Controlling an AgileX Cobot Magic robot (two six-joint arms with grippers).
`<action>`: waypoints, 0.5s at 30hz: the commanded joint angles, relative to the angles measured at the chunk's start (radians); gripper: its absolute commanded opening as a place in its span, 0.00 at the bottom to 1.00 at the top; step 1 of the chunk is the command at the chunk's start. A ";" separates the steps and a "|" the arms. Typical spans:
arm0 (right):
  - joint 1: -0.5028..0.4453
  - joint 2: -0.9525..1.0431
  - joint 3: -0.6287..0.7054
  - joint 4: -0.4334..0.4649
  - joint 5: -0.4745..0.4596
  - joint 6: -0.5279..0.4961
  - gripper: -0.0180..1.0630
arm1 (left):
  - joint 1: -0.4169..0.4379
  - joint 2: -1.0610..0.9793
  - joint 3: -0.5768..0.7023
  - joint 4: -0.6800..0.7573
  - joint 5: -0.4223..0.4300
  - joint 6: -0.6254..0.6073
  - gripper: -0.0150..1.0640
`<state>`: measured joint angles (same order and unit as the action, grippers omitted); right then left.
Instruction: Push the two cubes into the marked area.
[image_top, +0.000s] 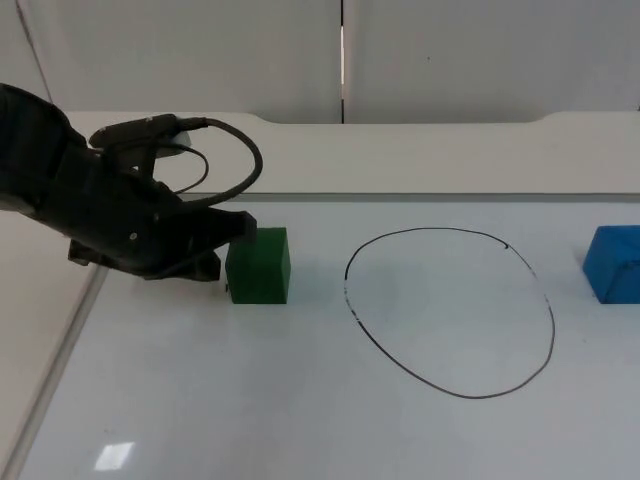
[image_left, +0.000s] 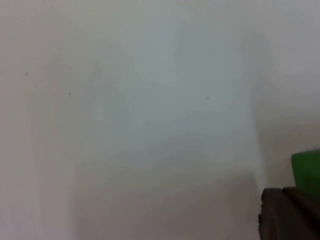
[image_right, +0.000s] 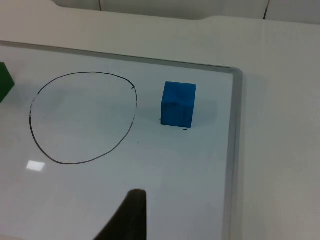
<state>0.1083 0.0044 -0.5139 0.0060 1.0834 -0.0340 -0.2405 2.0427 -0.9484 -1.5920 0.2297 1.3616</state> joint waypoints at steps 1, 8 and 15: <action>-0.005 -0.004 0.000 0.000 -0.005 -0.003 0.99 | -0.005 0.000 -0.005 -0.020 0.008 0.005 0.01; -0.005 -0.004 0.000 0.000 -0.005 -0.003 0.99 | -0.005 0.000 -0.005 -0.031 0.046 0.005 0.01; -0.005 -0.004 0.000 0.000 -0.005 -0.003 0.99 | -0.012 0.000 -0.005 -0.048 0.056 0.005 0.01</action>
<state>0.1083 0.0044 -0.5139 0.0060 1.0834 -0.0340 -0.2429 2.0427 -0.9506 -1.6253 0.2722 1.3637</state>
